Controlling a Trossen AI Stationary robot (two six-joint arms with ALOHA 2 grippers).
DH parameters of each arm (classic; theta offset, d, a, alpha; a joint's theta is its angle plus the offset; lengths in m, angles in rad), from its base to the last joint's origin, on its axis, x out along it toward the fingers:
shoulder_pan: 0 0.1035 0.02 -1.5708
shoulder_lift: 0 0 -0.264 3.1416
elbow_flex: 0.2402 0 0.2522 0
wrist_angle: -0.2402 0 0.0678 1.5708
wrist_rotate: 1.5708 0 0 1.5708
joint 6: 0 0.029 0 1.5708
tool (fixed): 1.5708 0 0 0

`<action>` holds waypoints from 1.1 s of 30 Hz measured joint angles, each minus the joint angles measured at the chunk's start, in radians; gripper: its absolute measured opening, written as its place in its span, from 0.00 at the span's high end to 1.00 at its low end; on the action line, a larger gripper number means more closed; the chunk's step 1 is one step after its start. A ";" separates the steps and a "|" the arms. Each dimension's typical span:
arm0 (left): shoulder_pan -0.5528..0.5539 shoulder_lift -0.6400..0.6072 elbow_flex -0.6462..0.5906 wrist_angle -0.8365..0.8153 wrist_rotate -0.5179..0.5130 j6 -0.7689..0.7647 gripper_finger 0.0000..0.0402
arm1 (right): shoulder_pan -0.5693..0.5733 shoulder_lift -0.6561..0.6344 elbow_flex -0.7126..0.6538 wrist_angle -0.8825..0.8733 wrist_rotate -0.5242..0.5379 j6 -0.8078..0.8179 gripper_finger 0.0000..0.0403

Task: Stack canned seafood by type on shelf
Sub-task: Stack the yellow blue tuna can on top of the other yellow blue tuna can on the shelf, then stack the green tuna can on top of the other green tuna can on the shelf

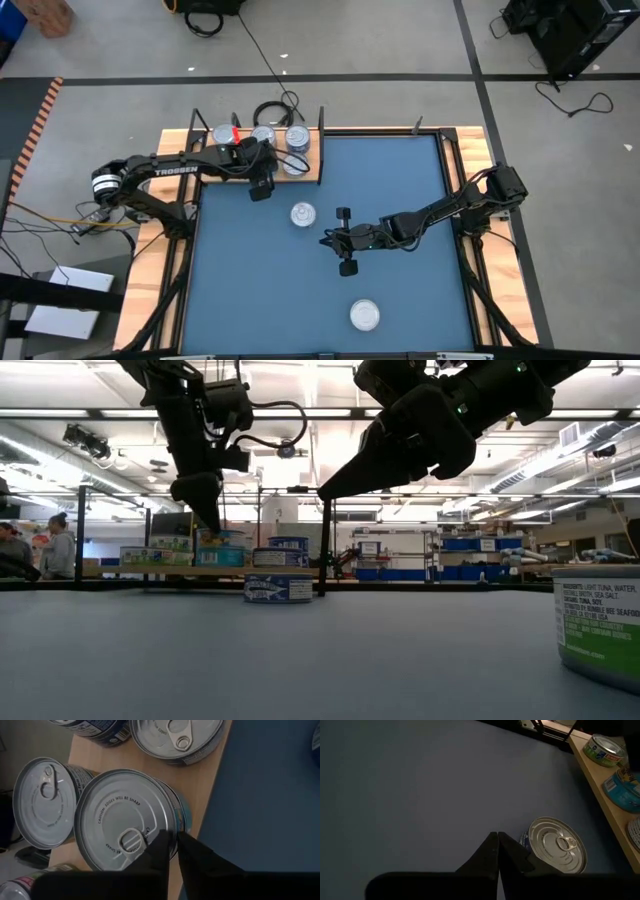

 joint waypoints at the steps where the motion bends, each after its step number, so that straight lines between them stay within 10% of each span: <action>1: 0.000 0.000 0.000 -0.001 0.001 0.000 0.89 | 0.000 0.000 0.000 0.000 0.000 0.000 0.96; 22: -0.213 -0.126 0.002 -0.007 -0.003 0.013 0.73 | 0.000 0.000 0.000 -0.020 -0.001 0.000 0.95; 33: -0.531 -0.134 -0.213 0.469 -0.002 -0.086 0.73 | 0.026 0.000 0.065 -0.333 -0.196 0.189 0.96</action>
